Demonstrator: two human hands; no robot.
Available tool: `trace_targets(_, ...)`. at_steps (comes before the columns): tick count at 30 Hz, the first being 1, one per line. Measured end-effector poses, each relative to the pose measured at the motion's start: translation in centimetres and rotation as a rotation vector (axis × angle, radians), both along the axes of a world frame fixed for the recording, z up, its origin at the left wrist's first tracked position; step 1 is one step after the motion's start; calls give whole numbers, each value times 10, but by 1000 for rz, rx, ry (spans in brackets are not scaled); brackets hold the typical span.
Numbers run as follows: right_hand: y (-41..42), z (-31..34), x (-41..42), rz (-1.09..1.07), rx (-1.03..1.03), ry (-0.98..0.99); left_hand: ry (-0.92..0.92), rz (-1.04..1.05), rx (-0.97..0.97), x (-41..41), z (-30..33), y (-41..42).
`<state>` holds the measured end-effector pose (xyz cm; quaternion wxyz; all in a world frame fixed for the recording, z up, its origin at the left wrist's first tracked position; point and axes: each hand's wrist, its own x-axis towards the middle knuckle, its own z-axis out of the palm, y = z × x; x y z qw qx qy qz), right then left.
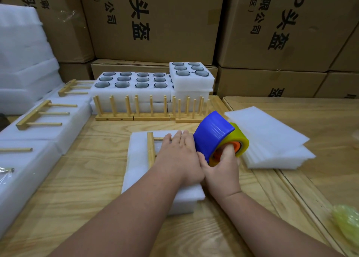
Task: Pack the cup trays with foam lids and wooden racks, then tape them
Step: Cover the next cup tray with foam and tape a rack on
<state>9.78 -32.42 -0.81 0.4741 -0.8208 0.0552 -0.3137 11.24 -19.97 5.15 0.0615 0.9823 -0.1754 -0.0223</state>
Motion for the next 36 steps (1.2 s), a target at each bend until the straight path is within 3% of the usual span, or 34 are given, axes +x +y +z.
trace_targets(4, 1, -2, -1, -22, 2, -19, 96, -40, -36, -1, 4, 3)
trace_targets(6, 2, -3, -2, -35, -54, -63, 192, -24, -159, 3, 12, 4)
trace_targets(11, 6, 2, 1, -79, -345, -221, 415, 151, -1175, 14, 29, 10)
trace_targets(13, 7, 1, 1, -72, -379, -239, 402, 190, -1312, 16, 26, 11)
trace_targets(17, 6, -5, -3, -49, -345, -201, 403, 187, -1212, 17, 22, 7)
trace_targets(24, 6, -7, 1, -50, -352, -147, 427, 170, -1285, 20, 17, 7)
trace_targets(29, 11, -10, 2, -17, -512, -88, 414, 188, -1307, 16, 20, 11)
trace_targets(36, 1, 7, -4, -136, -106, 41, 410, 137, -1228, 14, 19, 16)
